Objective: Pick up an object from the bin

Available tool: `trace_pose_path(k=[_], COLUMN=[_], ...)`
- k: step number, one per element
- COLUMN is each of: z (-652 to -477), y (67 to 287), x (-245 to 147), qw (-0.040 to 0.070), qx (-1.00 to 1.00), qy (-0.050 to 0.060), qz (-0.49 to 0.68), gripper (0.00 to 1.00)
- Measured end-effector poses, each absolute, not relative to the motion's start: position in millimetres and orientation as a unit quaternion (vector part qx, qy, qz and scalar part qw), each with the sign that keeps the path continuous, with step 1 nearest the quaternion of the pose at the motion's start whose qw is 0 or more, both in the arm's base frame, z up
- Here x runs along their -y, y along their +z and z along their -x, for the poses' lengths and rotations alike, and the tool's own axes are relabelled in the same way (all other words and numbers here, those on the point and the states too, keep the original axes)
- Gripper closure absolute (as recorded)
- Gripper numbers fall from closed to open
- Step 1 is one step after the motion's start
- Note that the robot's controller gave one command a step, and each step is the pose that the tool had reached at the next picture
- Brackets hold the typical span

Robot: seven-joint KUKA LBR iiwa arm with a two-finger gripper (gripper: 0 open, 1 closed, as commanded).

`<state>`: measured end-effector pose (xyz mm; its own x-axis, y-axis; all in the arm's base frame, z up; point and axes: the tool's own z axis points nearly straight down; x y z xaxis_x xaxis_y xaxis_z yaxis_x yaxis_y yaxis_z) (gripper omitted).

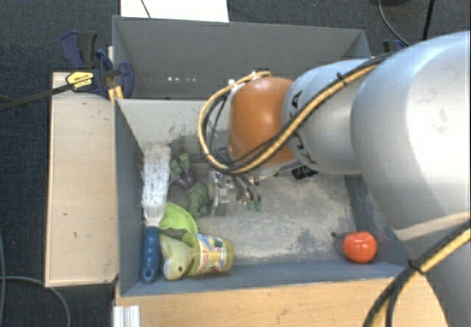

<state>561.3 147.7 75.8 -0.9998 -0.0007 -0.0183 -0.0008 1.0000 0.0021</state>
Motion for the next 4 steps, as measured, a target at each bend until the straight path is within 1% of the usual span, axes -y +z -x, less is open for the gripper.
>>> trace_pose_path(k=[1, 2, 3, 4], z=[-548.9, -561.2, -561.2, -577.2], y=[125.5, 191.7, 191.6, 139.6], x=[-126.5, -82.2, -82.3, -112.5], qw=[-0.002, 0.001, 0.001, 0.005], qx=[-1.000, -1.000, -1.000, -0.999], qy=[0.000, 0.000, 0.000, 0.001], qz=[0.004, 0.005, 0.005, 0.034], gripper=[1.00, 0.00, 0.00, 0.00])
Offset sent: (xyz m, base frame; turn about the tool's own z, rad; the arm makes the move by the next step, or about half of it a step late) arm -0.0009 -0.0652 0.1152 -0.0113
